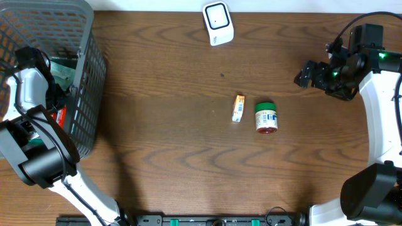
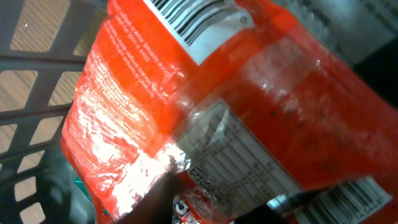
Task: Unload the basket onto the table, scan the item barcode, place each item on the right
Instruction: 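Grasp a red snack packet in the basket with the left gripper, then lift the red packet out and carry it to the table center, then lower the red packet onto the table left of the orange box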
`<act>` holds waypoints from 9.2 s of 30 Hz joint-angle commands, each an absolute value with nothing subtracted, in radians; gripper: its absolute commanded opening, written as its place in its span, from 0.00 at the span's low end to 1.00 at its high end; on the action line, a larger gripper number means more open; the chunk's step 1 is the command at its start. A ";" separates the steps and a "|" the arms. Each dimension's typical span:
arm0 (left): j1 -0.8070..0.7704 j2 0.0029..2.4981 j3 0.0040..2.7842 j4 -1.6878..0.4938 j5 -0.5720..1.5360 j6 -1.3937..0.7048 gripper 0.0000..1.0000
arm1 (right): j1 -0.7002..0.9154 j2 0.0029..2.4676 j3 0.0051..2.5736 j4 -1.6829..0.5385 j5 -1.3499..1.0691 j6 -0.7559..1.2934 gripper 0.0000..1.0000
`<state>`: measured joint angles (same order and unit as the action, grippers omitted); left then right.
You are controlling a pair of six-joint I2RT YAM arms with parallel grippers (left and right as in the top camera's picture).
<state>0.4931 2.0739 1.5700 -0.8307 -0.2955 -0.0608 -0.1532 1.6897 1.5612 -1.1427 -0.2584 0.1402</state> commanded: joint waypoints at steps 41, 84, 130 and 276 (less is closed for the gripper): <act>0.498 1.906 1.522 -0.791 0.060 0.021 0.86 | -0.165 1.679 1.560 -1.144 -0.266 0.137 0.99; 0.392 1.163 1.569 -0.758 0.051 -0.268 0.07 | -0.165 1.679 1.560 -1.144 -0.266 0.137 0.99; -0.527 1.680 1.306 -0.702 0.014 -0.447 0.08 | -0.165 1.679 1.560 -1.144 -0.266 0.137 0.99; -0.622 1.811 1.087 -0.819 0.128 -0.352 0.12 | -0.165 1.679 1.560 -1.145 -0.266 0.137 0.99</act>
